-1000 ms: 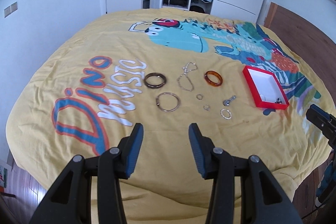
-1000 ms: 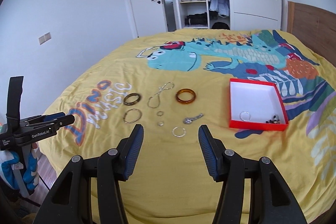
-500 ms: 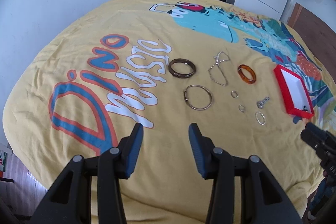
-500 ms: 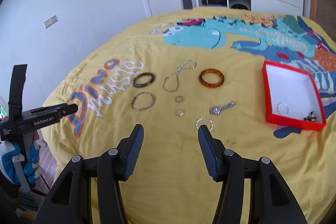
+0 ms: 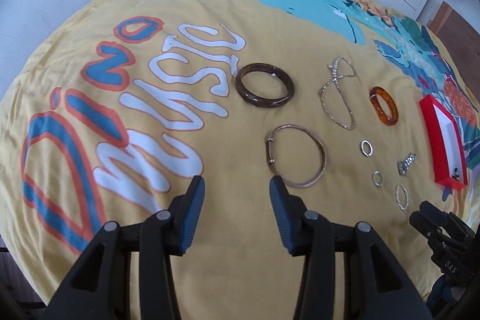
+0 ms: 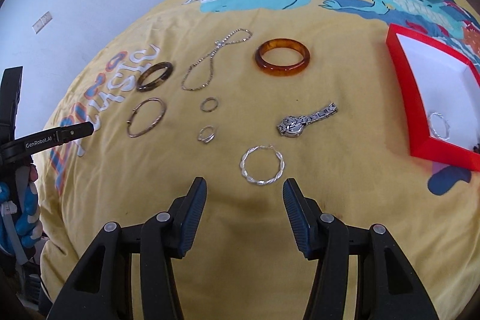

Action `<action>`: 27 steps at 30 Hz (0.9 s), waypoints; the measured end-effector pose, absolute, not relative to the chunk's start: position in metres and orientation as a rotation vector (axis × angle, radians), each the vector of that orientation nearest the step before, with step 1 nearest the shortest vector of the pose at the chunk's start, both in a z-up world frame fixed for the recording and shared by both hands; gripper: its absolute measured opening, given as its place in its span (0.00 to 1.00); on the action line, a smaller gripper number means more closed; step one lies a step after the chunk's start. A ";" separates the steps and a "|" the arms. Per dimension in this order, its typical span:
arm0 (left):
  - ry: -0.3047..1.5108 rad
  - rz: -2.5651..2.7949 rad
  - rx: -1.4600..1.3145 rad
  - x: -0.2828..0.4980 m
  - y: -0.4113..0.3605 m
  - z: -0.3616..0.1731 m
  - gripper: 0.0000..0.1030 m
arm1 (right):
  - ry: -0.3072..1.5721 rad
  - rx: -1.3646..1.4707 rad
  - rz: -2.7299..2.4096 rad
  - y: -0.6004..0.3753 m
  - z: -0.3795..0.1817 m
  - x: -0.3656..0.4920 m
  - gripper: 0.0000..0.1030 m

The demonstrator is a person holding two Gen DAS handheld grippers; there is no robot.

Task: Organize jewelry
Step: 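Move both tools back toward the remaining jewelry, then grasp the silver bangle with the left tool while the right tool grasps the twisted hoop earring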

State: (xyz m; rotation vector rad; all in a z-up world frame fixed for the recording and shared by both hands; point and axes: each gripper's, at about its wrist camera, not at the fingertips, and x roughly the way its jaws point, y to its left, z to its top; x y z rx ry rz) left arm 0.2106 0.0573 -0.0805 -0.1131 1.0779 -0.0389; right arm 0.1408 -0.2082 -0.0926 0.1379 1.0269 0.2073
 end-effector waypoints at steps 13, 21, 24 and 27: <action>1.126 -0.045 -0.102 0.251 0.041 -0.117 0.42 | 1.060 0.147 0.210 -0.216 -0.123 0.167 0.52; 1.134 -0.058 -0.130 0.261 0.043 -0.127 0.43 | 1.053 0.116 0.220 -0.209 -0.128 0.171 0.48; 1.131 -0.072 -0.143 0.261 0.043 -0.129 0.48 | 1.049 0.130 0.221 -0.210 -0.130 0.171 0.47; 1.122 -0.055 -0.098 0.260 0.036 -0.130 0.48 | 1.042 0.128 0.217 -0.210 -0.131 0.170 0.41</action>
